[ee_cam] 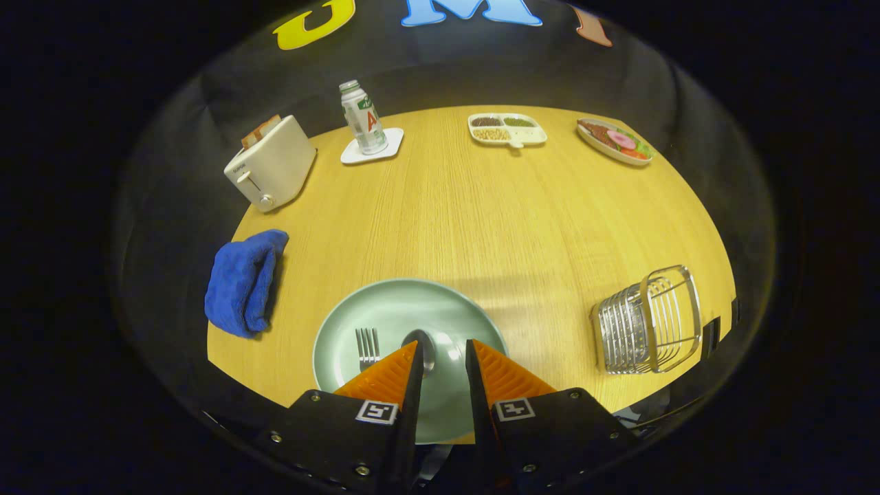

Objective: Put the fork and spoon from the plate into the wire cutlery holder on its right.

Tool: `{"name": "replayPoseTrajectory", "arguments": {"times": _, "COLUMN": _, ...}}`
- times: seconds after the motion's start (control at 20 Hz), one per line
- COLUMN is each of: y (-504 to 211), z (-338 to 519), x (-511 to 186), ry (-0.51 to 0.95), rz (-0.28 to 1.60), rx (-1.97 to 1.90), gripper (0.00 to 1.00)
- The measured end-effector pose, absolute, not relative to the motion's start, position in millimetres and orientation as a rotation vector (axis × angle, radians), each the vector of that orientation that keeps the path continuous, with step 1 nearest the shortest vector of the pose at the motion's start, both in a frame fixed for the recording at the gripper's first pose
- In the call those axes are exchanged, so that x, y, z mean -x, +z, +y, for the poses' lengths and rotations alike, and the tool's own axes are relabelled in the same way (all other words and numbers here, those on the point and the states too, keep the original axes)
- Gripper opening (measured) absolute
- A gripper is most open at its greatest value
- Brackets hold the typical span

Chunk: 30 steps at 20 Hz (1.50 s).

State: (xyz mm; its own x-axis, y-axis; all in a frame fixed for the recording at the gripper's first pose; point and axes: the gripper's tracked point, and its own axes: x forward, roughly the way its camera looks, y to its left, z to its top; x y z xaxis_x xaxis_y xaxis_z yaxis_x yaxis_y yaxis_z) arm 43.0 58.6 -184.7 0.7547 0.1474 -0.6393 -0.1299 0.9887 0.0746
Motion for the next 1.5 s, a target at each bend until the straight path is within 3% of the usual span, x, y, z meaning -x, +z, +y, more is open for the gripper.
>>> {"name": "replayPoseTrajectory", "arguments": {"times": 0.8, "y": -251.5, "z": 78.7, "x": -5.4, "ry": 0.236, "rz": 1.02, "rx": -0.071, "gripper": 0.37}}
{"name": "replayPoseTrajectory", "arguments": {"times": 0.85, "y": -264.8, "z": 78.2, "x": -7.0, "ry": 0.233, "rz": 1.041, "rx": -0.088, "gripper": 0.11}}
{"name": "replayPoseTrajectory", "arguments": {"times": 1.3, "y": -266.0, "z": 93.6, "x": 4.1, "ry": 0.245, "rz": 1.137, "rx": -0.444, "gripper": 0.12}}
{"name": "replayPoseTrajectory", "arguments": {"times": 1.35, "y": -265.2, "z": 93.7, "x": 5.6, "ry": 0.254, "rz": 1.139, "rx": -0.475, "gripper": 0.02}}
{"name": "replayPoseTrajectory", "arguments": {"times": 1.5, "y": -261.7, "z": 86.1, "x": -0.1, "ry": 0.225, "rz": 1.108, "rx": -0.471, "gripper": 0.02}}
